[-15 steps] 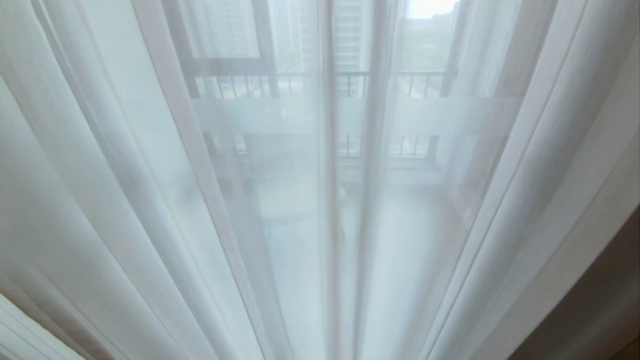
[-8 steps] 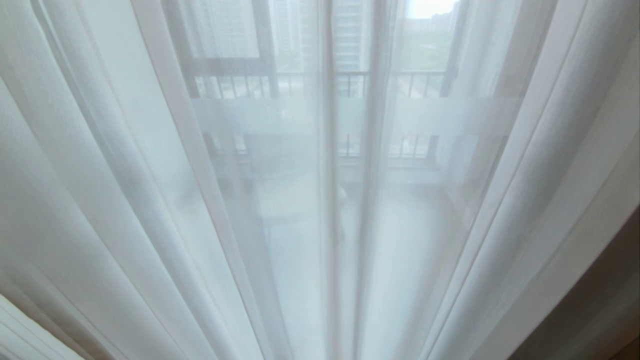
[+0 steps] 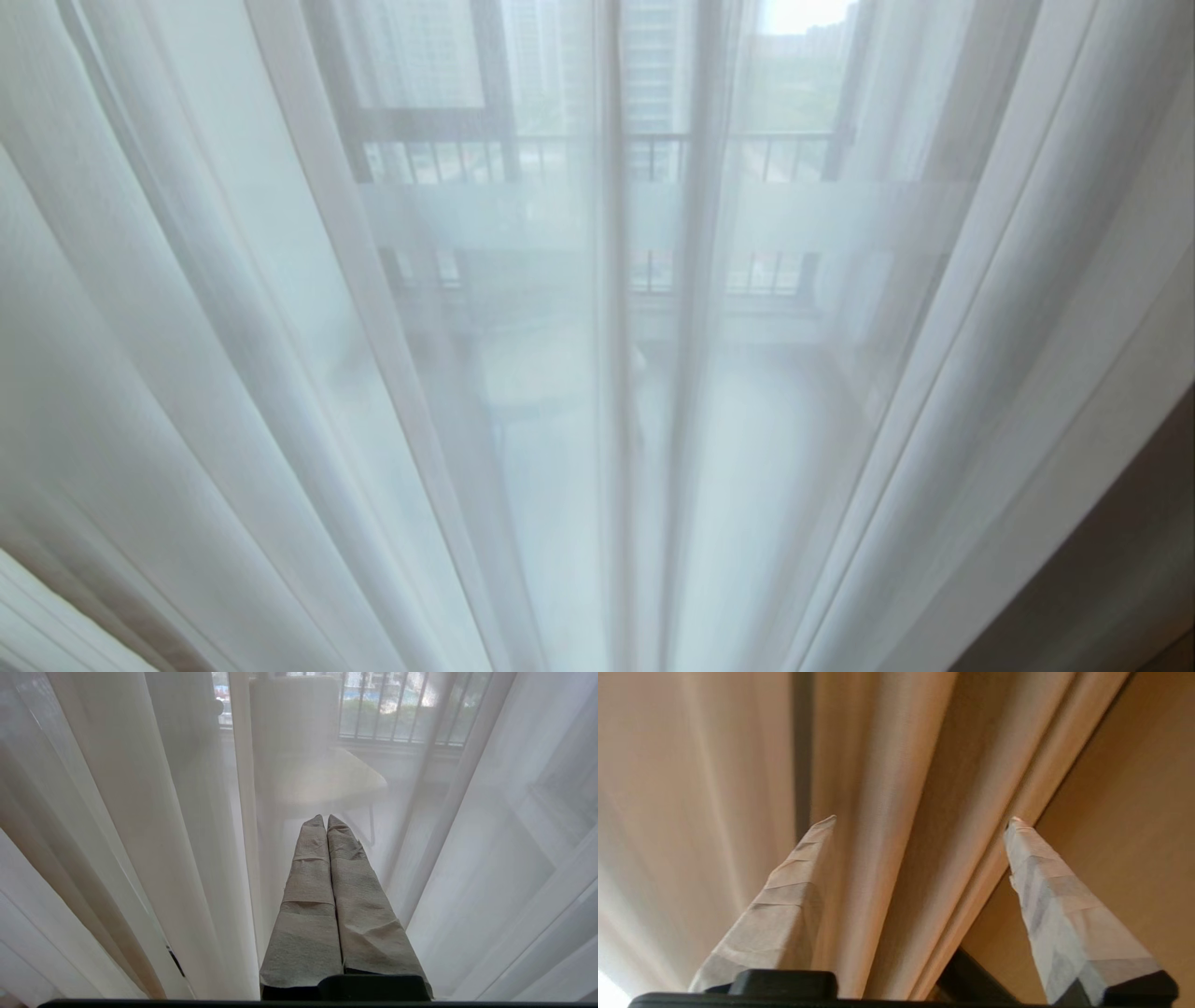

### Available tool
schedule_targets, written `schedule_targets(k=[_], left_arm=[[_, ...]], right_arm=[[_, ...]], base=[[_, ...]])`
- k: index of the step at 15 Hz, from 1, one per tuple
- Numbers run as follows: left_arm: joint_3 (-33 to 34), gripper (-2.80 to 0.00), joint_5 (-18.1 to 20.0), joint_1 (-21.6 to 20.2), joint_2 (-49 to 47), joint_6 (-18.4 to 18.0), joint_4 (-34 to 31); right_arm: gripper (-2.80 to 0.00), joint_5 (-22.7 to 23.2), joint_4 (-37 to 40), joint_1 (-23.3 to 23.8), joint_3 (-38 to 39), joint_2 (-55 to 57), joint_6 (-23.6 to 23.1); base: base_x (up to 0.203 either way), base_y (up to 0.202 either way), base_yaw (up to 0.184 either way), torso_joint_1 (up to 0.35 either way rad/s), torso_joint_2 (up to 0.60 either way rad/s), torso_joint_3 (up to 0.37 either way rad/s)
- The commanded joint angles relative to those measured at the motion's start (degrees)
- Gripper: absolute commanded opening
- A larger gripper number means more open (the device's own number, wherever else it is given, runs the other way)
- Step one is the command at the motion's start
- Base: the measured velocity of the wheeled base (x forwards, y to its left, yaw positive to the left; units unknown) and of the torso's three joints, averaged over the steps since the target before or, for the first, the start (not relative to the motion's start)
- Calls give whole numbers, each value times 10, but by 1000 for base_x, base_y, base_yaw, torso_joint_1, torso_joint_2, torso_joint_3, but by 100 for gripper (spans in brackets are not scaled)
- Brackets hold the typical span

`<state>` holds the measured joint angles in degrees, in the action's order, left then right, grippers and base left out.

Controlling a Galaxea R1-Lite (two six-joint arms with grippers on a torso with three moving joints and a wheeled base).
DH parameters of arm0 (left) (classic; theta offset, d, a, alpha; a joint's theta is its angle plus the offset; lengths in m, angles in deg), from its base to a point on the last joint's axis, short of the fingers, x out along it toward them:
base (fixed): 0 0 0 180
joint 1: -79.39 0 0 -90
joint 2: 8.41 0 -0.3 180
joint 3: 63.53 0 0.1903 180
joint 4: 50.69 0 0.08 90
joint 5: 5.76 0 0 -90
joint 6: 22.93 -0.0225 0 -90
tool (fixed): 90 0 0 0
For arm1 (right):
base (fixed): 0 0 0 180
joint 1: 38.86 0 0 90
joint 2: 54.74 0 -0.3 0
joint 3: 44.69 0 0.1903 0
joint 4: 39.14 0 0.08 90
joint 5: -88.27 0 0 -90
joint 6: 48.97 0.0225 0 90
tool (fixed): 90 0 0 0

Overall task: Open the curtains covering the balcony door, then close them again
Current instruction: Close the outer curtains on both sides

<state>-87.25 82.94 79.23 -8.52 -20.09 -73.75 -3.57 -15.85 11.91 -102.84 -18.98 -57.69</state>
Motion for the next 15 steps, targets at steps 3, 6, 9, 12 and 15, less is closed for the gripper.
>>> schedule_targets(k=[3,6,9,12,15], left_arm=[[0,-280,0,0,0,1,0],[0,-280,0,0,0,1,0],[0,-280,0,0,0,1,0],[0,-280,0,0,0,1,0],[0,-280,0,0,0,1,0]], right_arm=[[0,-43,-35,4,-6,67,41],[0,-51,-89,4,-8,111,61],[0,-60,-159,5,-9,165,70],[0,-59,-214,5,-9,206,72],[0,-57,-248,5,-14,248,72]], base=[[0,0,0,0,0,0],[0,0,0,0,0,0],[0,0,0,0,0,0],[0,0,0,0,0,0],[0,0,0,0,0,0]])
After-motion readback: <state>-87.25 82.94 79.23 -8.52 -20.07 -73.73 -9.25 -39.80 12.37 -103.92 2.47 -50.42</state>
